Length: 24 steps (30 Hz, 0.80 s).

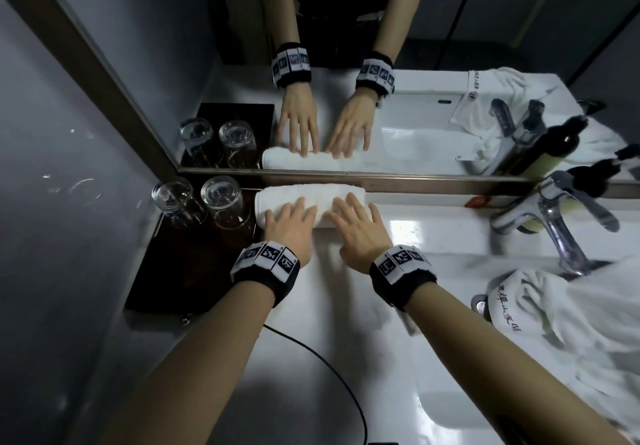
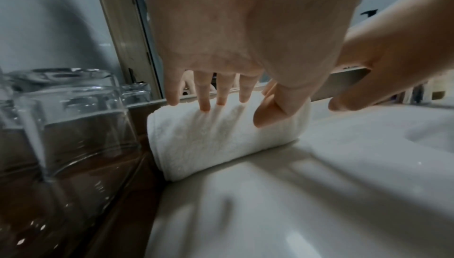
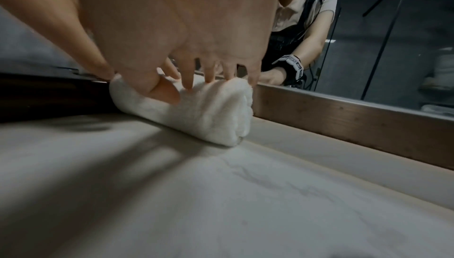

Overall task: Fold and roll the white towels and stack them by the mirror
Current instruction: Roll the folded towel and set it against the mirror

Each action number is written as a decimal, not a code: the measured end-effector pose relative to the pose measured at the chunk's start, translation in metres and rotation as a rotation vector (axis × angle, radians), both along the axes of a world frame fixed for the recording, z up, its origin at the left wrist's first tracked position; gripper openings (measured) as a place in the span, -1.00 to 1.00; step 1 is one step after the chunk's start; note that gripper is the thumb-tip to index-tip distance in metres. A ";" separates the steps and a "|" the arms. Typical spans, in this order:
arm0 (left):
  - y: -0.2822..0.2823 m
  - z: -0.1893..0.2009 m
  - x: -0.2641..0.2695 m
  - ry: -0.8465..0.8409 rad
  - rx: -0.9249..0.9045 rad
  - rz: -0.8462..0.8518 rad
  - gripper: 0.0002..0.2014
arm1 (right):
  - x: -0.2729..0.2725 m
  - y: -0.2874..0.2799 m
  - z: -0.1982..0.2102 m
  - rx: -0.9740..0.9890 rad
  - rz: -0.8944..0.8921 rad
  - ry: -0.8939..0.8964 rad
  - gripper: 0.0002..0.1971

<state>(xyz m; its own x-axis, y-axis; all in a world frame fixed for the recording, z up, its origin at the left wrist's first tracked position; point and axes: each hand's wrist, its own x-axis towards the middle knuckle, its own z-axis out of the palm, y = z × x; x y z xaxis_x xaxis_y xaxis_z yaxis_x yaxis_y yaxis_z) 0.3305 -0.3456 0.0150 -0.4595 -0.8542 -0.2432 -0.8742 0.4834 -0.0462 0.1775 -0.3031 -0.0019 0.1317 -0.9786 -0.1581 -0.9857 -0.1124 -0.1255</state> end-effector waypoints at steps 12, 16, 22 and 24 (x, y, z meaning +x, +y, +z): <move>0.043 -0.006 0.008 0.056 -0.085 -0.075 -0.33 | 0.010 0.064 -0.007 -0.124 -0.132 -0.076 -0.24; 0.043 -0.005 0.015 0.050 -0.079 -0.017 -0.33 | 0.006 0.063 -0.004 -0.091 -0.167 -0.050 -0.23; 0.026 0.003 0.021 0.048 0.012 0.078 -0.32 | 0.007 0.034 0.007 -0.018 -0.416 -0.289 -0.20; 0.021 0.004 0.022 0.061 0.051 0.122 -0.32 | 0.008 0.026 0.006 0.022 -0.475 -0.398 -0.21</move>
